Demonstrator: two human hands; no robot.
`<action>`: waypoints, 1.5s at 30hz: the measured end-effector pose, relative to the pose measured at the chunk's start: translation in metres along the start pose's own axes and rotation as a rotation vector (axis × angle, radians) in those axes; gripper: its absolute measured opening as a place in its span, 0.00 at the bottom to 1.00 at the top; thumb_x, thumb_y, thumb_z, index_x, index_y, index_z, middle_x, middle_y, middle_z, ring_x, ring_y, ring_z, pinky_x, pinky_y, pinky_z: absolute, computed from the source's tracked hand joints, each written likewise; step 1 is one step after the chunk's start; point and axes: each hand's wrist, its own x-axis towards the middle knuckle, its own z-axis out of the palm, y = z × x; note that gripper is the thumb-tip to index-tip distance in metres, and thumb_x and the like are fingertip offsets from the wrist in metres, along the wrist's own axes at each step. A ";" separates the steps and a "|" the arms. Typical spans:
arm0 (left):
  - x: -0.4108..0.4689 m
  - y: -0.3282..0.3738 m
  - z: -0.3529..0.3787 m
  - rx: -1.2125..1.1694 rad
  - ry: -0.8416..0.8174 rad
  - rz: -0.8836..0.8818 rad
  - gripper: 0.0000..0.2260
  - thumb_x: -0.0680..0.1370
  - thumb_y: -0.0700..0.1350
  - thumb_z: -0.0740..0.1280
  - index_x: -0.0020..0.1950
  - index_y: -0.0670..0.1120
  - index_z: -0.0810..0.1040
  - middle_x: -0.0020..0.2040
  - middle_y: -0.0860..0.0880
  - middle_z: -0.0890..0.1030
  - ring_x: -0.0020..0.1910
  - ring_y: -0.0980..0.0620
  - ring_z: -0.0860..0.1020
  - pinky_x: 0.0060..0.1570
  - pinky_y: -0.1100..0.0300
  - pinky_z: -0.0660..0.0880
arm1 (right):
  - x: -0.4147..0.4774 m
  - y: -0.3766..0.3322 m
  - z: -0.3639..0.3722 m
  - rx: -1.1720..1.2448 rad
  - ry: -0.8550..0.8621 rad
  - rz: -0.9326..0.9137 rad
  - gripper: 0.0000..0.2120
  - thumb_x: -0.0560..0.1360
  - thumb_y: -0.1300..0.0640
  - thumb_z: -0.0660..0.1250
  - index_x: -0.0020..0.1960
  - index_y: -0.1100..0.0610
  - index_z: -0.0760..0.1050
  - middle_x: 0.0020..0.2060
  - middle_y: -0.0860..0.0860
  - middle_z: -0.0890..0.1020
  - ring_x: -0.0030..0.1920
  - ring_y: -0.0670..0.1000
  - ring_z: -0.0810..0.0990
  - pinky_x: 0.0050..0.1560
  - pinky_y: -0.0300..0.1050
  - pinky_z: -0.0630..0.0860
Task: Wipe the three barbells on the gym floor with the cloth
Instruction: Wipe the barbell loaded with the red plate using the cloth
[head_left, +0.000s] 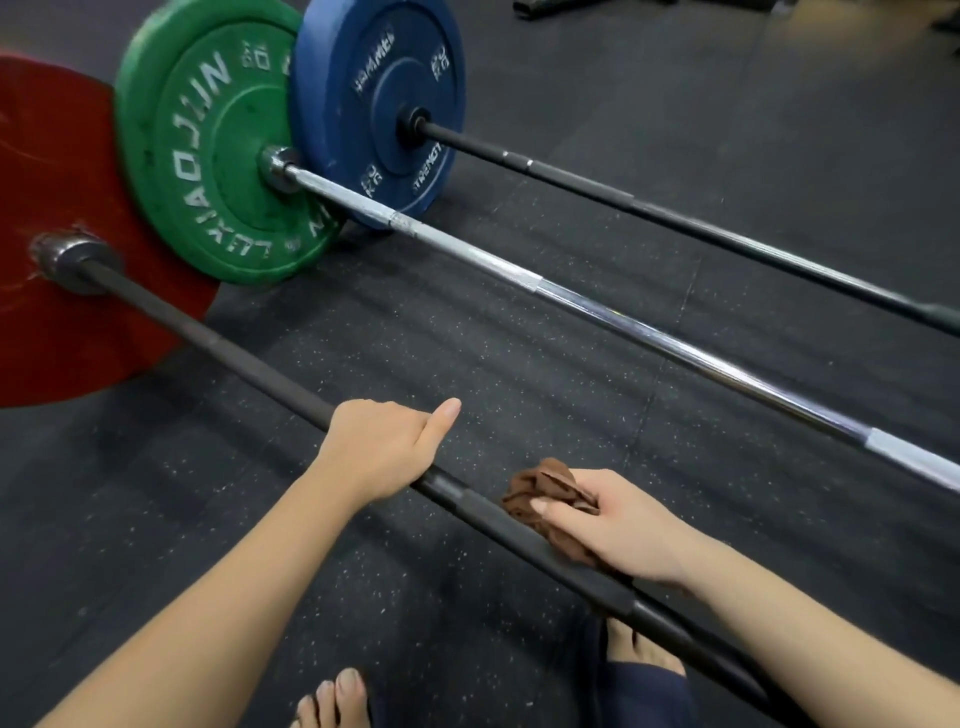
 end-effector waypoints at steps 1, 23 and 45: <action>0.000 0.000 0.000 -0.003 0.004 0.004 0.46 0.72 0.68 0.25 0.47 0.55 0.83 0.46 0.51 0.86 0.46 0.50 0.82 0.50 0.56 0.74 | 0.007 -0.003 0.003 -0.003 0.015 -0.012 0.07 0.82 0.50 0.66 0.48 0.51 0.80 0.38 0.47 0.82 0.38 0.41 0.76 0.47 0.38 0.74; -0.005 0.000 0.001 -0.025 0.134 0.032 0.28 0.83 0.63 0.40 0.36 0.47 0.66 0.29 0.50 0.74 0.30 0.51 0.71 0.45 0.53 0.69 | 0.004 -0.005 0.009 0.056 0.062 0.014 0.07 0.82 0.50 0.66 0.55 0.47 0.82 0.38 0.40 0.83 0.40 0.42 0.79 0.51 0.41 0.75; -0.013 0.004 -0.004 -0.118 0.266 0.038 0.17 0.85 0.55 0.51 0.56 0.54 0.79 0.25 0.54 0.73 0.28 0.48 0.71 0.32 0.66 0.54 | 0.015 -0.018 0.012 0.055 0.052 -0.012 0.07 0.82 0.48 0.66 0.58 0.42 0.81 0.49 0.40 0.85 0.51 0.41 0.82 0.56 0.36 0.75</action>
